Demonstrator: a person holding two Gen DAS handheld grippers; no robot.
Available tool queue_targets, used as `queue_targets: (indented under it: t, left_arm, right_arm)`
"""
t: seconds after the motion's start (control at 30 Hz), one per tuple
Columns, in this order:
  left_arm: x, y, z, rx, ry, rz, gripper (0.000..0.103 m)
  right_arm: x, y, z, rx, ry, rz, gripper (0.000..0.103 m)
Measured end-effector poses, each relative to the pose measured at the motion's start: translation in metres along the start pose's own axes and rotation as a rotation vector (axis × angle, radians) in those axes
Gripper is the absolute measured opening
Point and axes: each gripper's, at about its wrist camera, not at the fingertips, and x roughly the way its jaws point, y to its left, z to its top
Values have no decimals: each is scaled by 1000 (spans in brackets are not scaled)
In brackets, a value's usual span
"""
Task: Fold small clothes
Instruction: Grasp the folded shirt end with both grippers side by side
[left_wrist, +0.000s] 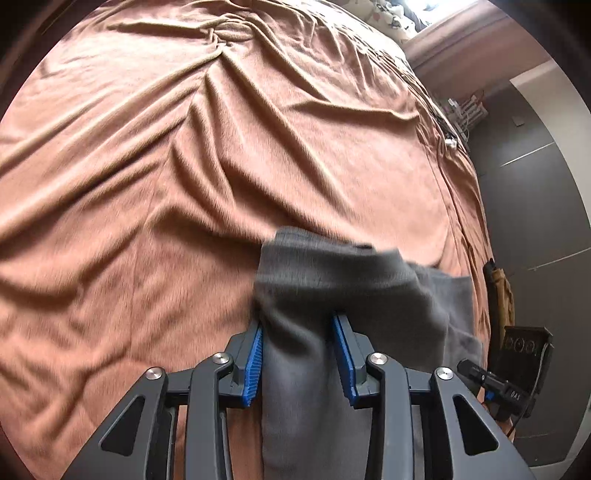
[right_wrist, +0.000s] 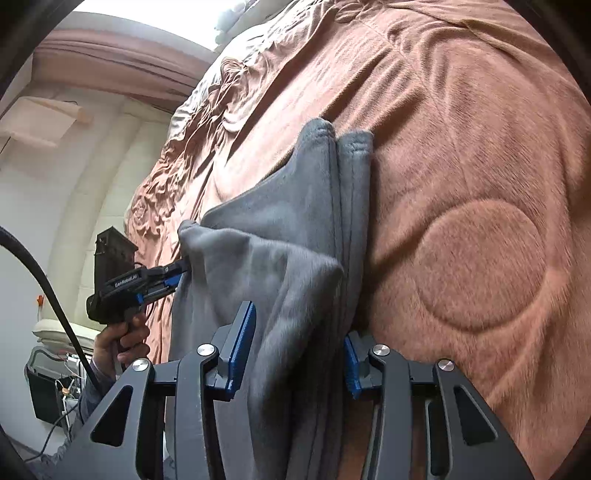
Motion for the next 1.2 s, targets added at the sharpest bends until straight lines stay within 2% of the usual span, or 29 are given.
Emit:
queue_targets:
  t: [0.13,0.27,0.6,0.83,0.93,1.0,1.07,1.2]
  left_arm:
    - [4,-1,9,-1,3,2,32]
    - [1,-3,11,3,-27,-17,31]
    - [1,9,-5,-52,8,-46,31]
    - [10,2,3,-38,-15,-21,31]
    - [11,-1,4,-31,-31,8,22]
    - [8,-5,3,-18,-44,13,11]
    - [2,-9,1,-7,-64,12,10]
    - [-17,-15,-1,10,-109,-7,8]
  right_arm:
    - [5,0,5,0,1,-5,33]
    - [10,4,10,-9,2,-18,27]
    - [5,13,11,-51,26,-76,27]
    - [19,5,20,-33,47,-2,28]
    - [26,3,25,-30,48,15,28]
    - [28,3,25,-26,45,6,25]
    - [26,6,22,-37,38,-23,18]
    - [16,28,16,-99,1,-68,12]
